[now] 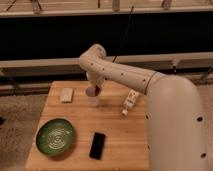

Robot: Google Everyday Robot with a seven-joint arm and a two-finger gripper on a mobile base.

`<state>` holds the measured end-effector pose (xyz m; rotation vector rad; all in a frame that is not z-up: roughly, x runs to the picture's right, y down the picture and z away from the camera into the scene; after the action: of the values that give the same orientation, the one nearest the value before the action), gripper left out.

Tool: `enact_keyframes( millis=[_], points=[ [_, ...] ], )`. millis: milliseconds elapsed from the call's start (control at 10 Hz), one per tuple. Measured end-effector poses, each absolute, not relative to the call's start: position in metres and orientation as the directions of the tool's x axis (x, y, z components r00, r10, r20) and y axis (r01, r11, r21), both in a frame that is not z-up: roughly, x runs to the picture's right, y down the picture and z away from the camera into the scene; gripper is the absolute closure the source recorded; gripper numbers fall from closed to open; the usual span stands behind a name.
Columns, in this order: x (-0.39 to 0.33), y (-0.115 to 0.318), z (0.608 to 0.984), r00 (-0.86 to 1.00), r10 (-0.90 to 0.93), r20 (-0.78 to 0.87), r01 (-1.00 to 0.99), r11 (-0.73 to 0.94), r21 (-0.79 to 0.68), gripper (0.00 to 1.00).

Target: Place the pepper in the ceramic cup

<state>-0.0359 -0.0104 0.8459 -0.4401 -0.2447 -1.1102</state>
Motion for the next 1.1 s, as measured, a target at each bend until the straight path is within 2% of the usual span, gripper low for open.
enact_keyframes(
  millis=[200,400,700,1100],
  points=[
    [-0.0361,-0.0106,0.8468,0.426,-0.809,0.404,0.904,0.368,-0.217,0.94],
    [-0.0369,-0.0105,0.8475,0.422,-0.811,0.406,0.906,0.364,-0.216,0.94],
    [-0.0386,-0.0110,0.8482,0.416,-0.813,0.407,0.909,0.359,-0.212,0.88],
    [-0.0377,-0.0111,0.8496,0.411,-0.815,0.407,0.911,0.354,-0.211,0.59]
  ],
)
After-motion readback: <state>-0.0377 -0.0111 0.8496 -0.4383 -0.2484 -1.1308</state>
